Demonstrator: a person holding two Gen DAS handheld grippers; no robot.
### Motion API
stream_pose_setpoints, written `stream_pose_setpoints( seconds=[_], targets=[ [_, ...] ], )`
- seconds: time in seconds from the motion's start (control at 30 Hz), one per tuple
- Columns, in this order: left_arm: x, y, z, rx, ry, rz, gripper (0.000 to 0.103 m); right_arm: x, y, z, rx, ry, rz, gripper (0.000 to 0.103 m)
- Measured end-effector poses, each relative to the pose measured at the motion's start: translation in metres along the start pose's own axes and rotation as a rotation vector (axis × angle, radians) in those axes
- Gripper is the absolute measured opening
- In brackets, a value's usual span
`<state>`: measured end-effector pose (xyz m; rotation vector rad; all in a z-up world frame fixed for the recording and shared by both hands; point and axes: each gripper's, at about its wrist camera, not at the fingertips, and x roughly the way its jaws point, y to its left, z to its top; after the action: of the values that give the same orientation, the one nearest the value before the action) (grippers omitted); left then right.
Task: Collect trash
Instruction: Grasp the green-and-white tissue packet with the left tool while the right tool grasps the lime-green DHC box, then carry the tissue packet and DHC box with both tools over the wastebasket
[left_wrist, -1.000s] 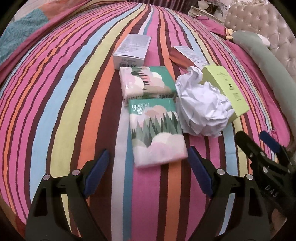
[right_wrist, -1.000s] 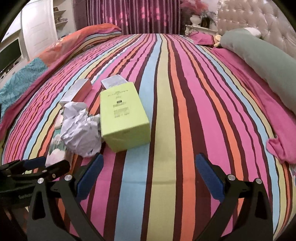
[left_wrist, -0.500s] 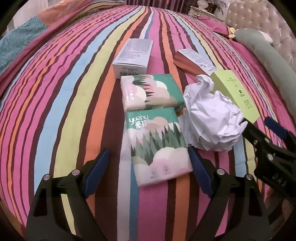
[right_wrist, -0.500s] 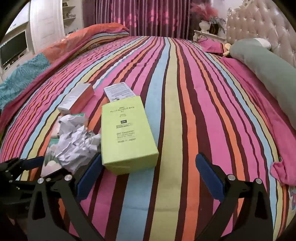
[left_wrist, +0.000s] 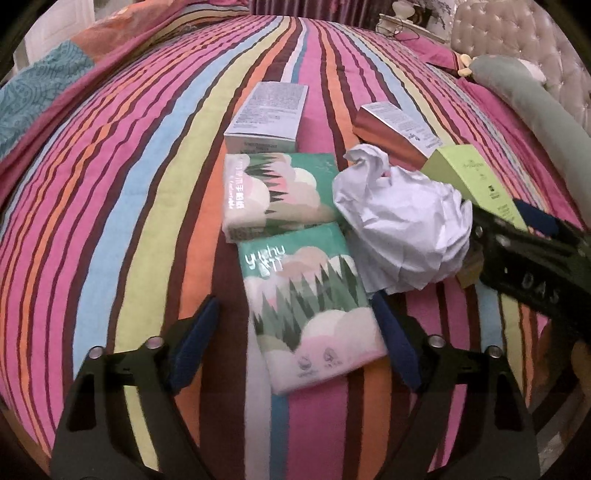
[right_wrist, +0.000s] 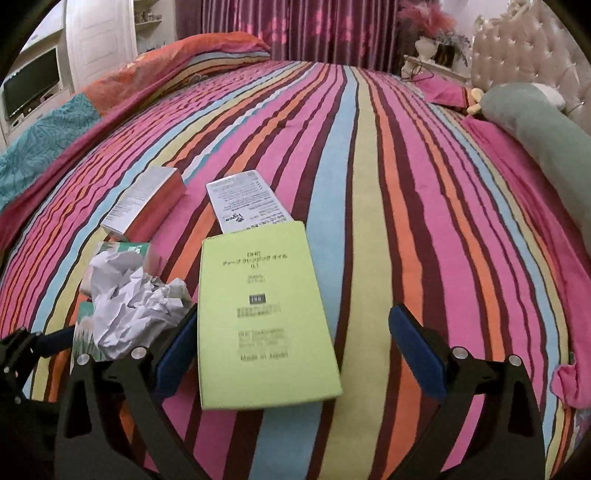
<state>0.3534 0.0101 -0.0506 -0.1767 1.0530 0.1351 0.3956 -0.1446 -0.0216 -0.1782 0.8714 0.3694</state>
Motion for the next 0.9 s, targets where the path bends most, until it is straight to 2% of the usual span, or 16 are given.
stream_pose_setpoints(
  seconds=[0.03, 0.1, 0.13, 0.2, 0.43, 0.9],
  targets=[
    [-0.001, 0.000, 0.000, 0.007, -0.006, 0.009, 0.069, 0.001, 0.001, 0.001, -0.002, 0.006, 0.007, 0.078],
    [-0.002, 0.002, -0.001, 0.023, -0.014, 0.028, 0.054, 0.003, 0.005, 0.000, -0.011, 0.030, 0.023, 0.058],
    [-0.002, 0.004, -0.001, 0.027, -0.017, 0.033, 0.054, 0.005, 0.009, 0.000, -0.019, 0.043, 0.030, 0.055],
    [-0.003, 0.009, 0.000, 0.021, -0.016, 0.008, 0.052, 0.001, 0.014, -0.004, -0.029, 0.038, 0.014, 0.055],
    [-0.013, 0.020, -0.006, 0.022, -0.018, -0.039, 0.051, -0.016, 0.007, -0.025, 0.053, 0.047, 0.024, 0.055],
    [-0.050, 0.036, -0.048, 0.053, -0.038, -0.089, 0.051, -0.065, -0.031, -0.075, 0.330, 0.059, 0.012, 0.055]
  ],
)
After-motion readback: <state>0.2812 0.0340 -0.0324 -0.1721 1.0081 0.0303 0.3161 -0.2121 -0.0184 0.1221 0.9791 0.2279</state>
